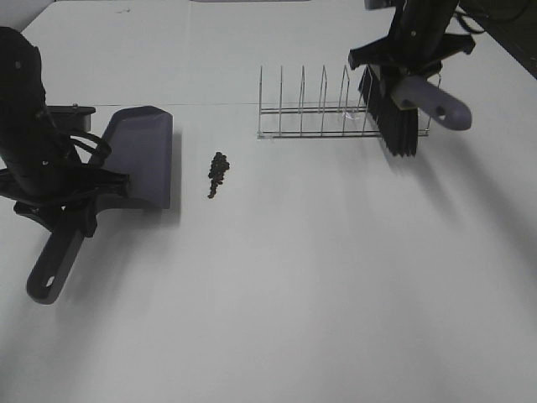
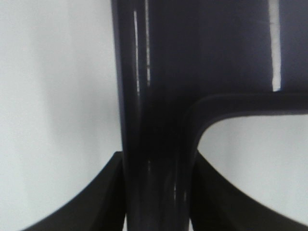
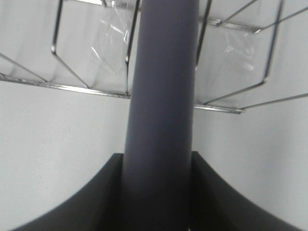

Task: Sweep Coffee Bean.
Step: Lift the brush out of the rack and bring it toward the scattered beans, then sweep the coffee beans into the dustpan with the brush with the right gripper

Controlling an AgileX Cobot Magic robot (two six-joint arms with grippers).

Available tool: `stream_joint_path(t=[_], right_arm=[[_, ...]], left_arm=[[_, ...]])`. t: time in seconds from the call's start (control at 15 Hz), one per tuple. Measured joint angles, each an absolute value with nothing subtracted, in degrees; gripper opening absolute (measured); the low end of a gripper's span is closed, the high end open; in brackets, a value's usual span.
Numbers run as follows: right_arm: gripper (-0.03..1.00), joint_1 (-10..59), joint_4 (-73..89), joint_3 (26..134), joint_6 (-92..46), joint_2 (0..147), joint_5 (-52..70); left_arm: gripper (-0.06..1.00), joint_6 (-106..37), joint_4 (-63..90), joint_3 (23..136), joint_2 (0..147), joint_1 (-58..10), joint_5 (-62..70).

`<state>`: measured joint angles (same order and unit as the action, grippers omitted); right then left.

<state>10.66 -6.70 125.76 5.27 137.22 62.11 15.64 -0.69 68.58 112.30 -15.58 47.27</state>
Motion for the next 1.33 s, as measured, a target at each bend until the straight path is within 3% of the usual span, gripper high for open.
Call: stream_joint_path(t=[0.4,0.73,1.07,1.33], right_arm=[[0.32,10.71,-6.42,125.76,5.21,121.24,67.15],[0.32,11.4,0.63,122.96,5.1,119.46,70.19],[0.32,23.55,-9.51,112.01,8.88,119.46,69.96],[0.32,34.61,-17.65,106.28,17.82,121.87,61.36]], left_arm=[[0.35,15.18,-0.69,68.58,112.3,-15.58,47.56],[0.35,17.42,-2.23,68.58,112.59,-16.84,48.47],[0.35,23.49,-7.68,68.58,116.6,-21.31,47.78],[0.35,24.18,-9.05,69.1,120.03,-21.31,44.92]])
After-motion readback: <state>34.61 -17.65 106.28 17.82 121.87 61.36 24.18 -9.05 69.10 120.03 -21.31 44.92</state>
